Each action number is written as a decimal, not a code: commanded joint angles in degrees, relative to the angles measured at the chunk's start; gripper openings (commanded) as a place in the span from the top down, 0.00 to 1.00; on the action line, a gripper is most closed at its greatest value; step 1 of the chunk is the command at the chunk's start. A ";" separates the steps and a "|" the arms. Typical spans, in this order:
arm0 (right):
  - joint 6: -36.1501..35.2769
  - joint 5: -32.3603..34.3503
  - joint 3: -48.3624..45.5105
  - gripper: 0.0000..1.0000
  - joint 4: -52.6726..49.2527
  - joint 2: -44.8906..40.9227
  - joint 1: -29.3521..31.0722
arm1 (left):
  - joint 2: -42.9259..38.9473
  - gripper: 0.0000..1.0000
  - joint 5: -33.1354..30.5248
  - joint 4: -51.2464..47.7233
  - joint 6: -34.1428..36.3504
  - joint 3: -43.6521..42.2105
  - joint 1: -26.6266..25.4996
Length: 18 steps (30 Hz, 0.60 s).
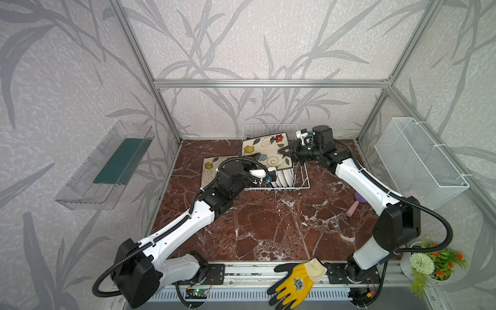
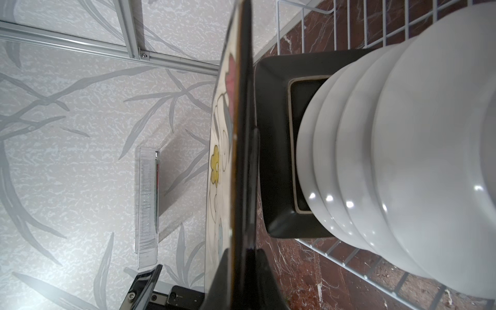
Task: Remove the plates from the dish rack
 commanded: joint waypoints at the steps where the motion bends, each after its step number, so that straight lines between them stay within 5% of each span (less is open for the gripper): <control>1: 0.43 -1.02 -0.64 1.00 8.64 -4.28 -1.23 | -3.06 0.22 -0.45 6.58 -2.74 1.17 0.06; 8: 4.18 -1.82 -3.46 1.00 14.41 -5.42 -2.96 | -4.10 0.16 -1.40 4.06 -4.45 0.73 0.30; 10: 4.33 -1.73 -3.83 1.00 14.94 -5.79 -3.36 | -4.60 0.02 -2.05 3.48 -5.50 0.47 0.36; 18: 3.15 -1.77 -3.80 1.00 16.12 -6.96 -4.67 | -8.63 0.01 -2.78 0.71 -13.84 -0.63 2.65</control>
